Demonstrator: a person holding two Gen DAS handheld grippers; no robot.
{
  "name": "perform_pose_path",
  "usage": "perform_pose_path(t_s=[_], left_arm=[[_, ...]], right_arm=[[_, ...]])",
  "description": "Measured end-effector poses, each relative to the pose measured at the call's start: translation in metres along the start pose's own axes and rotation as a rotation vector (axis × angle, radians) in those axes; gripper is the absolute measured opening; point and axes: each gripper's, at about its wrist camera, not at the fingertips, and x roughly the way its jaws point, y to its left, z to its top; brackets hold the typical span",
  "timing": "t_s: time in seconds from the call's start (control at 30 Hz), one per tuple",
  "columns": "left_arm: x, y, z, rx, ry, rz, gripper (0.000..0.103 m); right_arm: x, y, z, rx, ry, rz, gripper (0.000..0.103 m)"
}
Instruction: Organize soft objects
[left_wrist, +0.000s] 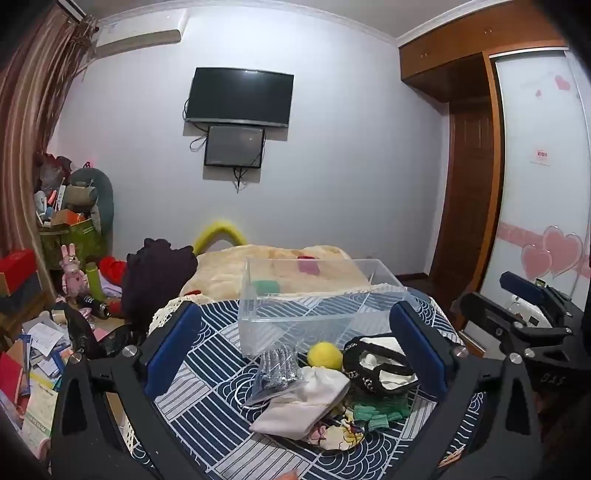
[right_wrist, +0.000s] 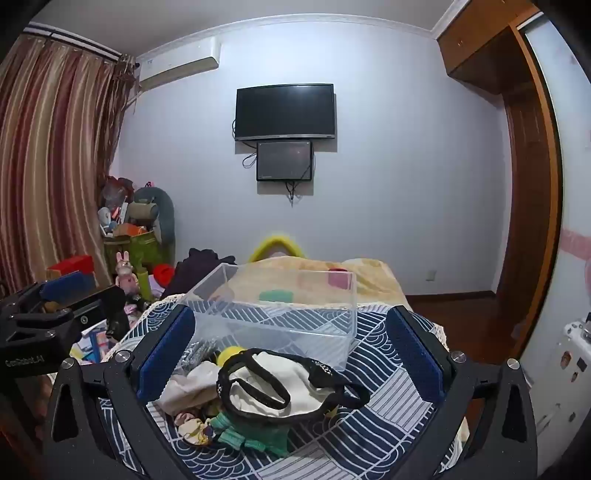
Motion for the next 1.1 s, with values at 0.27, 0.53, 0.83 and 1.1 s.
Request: perform_pose_path(t_s=[0.27, 0.53, 0.83, 1.1], left_arm=[[0.005, -0.001, 0.0, 0.014, -0.033, -0.025, 0.103], [-0.008, -0.003, 0.0, 0.022, -0.052, -0.026, 0.103], [-0.008, -0.004, 0.0, 0.026, -0.045, -0.032, 0.103], [-0.009, -0.005, 0.0, 0.026, -0.046, -0.035, 0.103]], right_arm=[[0.001, -0.001, 0.0, 0.007, 0.001, 0.002, 0.103], [0.002, -0.003, -0.003, 0.011, -0.013, 0.004, 0.103], [-0.005, -0.001, -0.003, 0.011, -0.015, 0.008, 0.103], [-0.002, 0.001, -0.002, 0.011, -0.009, 0.014, 0.103]])
